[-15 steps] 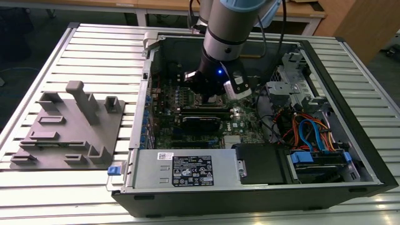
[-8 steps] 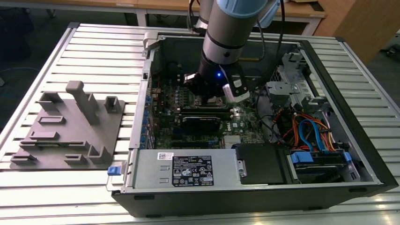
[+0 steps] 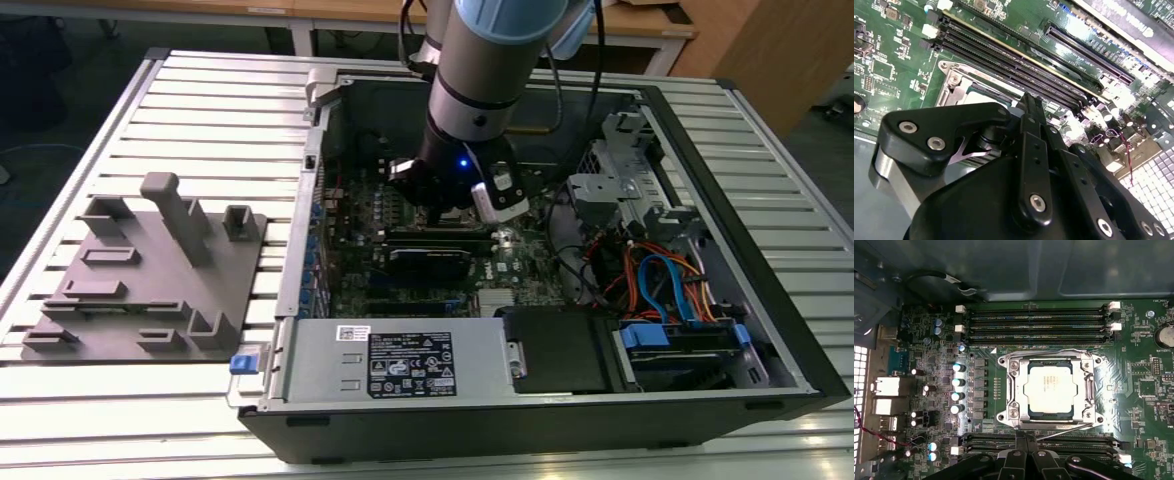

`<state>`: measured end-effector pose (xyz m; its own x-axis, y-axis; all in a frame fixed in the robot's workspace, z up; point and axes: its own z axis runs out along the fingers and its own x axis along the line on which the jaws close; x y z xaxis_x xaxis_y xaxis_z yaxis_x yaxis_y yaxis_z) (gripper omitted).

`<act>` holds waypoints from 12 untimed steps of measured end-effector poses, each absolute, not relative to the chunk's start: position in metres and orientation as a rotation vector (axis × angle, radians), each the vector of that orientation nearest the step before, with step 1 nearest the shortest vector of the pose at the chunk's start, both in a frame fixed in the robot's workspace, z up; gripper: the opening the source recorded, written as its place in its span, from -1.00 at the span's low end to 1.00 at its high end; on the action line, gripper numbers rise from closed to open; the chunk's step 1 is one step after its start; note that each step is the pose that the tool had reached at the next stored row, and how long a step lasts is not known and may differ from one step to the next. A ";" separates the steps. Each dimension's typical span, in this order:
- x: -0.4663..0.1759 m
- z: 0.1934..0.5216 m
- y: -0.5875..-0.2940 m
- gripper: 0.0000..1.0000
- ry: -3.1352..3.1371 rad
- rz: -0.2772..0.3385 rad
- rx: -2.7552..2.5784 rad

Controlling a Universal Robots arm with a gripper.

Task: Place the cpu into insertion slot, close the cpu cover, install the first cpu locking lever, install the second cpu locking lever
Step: 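Install the second cpu locking lever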

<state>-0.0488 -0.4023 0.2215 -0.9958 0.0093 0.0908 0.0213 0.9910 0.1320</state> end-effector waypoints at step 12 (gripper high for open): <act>-0.053 0.220 -0.402 -0.80 -3.063 -0.205 -0.022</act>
<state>-0.0533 -0.4023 0.2200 -0.9973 0.0093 0.0723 0.0188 0.9910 0.1325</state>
